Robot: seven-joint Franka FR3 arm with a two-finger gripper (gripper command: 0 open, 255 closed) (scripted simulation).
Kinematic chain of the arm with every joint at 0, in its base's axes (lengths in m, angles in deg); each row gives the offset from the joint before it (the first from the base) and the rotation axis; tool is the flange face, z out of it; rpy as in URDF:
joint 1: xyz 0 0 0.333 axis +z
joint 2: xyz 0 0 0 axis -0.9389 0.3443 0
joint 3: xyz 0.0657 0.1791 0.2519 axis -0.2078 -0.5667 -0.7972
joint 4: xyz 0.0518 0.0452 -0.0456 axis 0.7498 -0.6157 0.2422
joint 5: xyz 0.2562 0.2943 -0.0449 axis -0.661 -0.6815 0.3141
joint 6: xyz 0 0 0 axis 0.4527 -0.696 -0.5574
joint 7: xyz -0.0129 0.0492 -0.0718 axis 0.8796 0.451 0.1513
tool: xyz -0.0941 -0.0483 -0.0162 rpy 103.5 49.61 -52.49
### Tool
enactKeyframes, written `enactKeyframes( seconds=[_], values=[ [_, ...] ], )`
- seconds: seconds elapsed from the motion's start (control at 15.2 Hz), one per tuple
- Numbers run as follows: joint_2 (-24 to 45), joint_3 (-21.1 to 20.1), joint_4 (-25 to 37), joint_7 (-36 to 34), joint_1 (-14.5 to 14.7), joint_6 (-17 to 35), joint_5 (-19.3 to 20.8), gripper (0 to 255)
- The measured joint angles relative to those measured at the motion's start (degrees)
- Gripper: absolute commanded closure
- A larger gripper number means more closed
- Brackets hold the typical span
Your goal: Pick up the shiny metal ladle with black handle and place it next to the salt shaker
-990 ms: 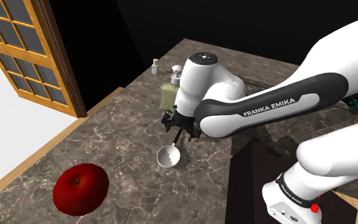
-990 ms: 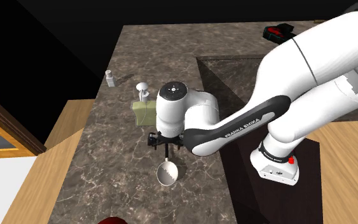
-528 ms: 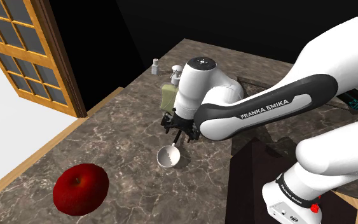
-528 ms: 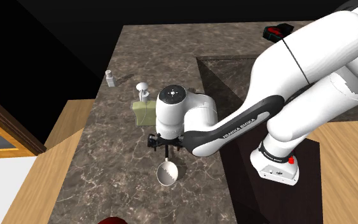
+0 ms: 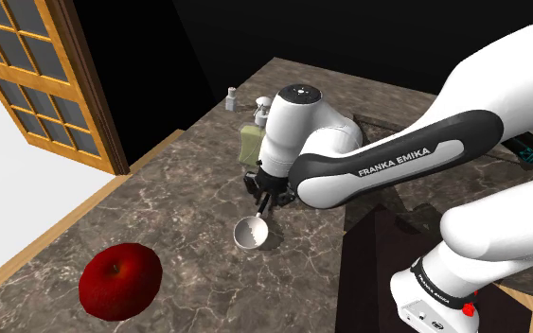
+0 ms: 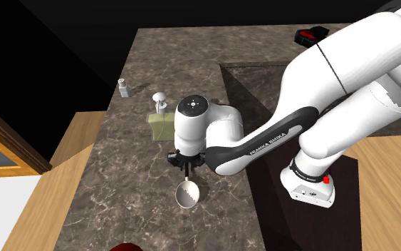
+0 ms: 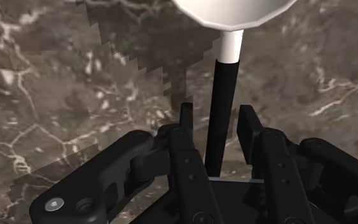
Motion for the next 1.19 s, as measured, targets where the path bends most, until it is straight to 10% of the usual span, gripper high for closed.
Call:
enactKeyframes(
  seconds=[1.19],
  values=[
    [-8.43, 9.55, 4.51, 5.93, 7.27, -11.48, -6.53, 255]
  ],
)
